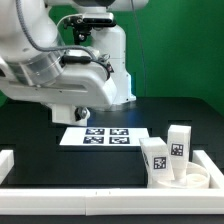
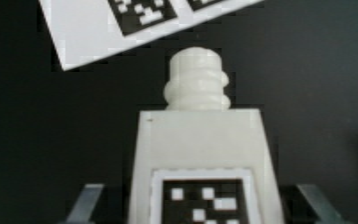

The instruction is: Assemble stool

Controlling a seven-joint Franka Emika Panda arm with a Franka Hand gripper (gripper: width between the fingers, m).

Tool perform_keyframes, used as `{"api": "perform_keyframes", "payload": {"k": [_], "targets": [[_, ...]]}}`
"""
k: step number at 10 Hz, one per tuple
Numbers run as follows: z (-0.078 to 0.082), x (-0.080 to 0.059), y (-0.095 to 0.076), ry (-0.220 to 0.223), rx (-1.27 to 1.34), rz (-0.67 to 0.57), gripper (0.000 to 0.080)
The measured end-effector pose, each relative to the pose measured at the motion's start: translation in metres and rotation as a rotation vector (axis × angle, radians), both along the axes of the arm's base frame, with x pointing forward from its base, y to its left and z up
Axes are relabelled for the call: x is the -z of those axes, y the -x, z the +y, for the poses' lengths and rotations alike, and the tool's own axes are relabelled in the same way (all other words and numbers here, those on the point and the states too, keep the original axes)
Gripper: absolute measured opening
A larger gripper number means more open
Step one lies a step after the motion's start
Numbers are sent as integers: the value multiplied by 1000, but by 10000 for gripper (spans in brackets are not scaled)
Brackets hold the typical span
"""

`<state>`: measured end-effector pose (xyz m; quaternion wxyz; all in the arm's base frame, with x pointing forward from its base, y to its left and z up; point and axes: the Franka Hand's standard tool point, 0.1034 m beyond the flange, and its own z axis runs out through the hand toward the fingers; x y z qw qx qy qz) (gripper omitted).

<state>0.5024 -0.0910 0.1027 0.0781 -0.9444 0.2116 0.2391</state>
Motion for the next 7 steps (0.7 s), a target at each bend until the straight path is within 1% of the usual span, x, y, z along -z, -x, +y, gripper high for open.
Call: {"api": "perform_keyframes", "payload": {"k": [1, 2, 3, 4, 5, 6, 7], "targets": [[11, -14, -13, 38, -3, -63, 330], [27, -35, -38, 61, -23, -171, 330], [43, -54, -57, 76, -40, -248, 330], [55, -64, -71, 97, -57, -319, 330], [67, -69, -79, 137, -52, -411, 330], [68, -66, -76, 156, -52, -476, 330], [66, -63, -76, 172, -42, -512, 330]]}}
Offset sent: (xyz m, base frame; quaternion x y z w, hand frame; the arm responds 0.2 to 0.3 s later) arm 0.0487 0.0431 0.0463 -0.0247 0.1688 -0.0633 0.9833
